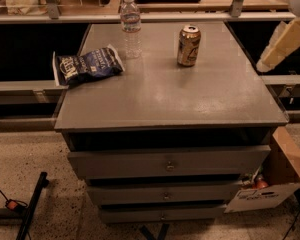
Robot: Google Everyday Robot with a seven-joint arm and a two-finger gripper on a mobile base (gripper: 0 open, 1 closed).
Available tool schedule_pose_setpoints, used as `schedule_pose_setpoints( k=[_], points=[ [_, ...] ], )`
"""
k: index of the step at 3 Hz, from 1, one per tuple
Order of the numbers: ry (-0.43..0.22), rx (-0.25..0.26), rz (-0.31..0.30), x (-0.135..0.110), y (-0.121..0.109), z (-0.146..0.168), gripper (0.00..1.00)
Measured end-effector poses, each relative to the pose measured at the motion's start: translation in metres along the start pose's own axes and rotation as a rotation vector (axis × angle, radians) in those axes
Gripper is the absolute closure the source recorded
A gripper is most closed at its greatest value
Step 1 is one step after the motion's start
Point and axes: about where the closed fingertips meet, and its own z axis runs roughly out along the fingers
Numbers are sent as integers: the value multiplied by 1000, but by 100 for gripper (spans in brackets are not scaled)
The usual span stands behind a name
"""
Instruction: Knock orange can over
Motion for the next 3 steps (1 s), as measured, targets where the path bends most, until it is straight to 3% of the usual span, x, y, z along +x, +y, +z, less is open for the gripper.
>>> schedule_pose_setpoints(
  k=[1, 2, 3],
  points=[
    [-133, 43, 33, -7, -41, 35, 0],
    [-121, 88, 14, -35, -66, 65, 0],
    [-122, 87, 18, -37, -65, 68, 0]
  ],
)
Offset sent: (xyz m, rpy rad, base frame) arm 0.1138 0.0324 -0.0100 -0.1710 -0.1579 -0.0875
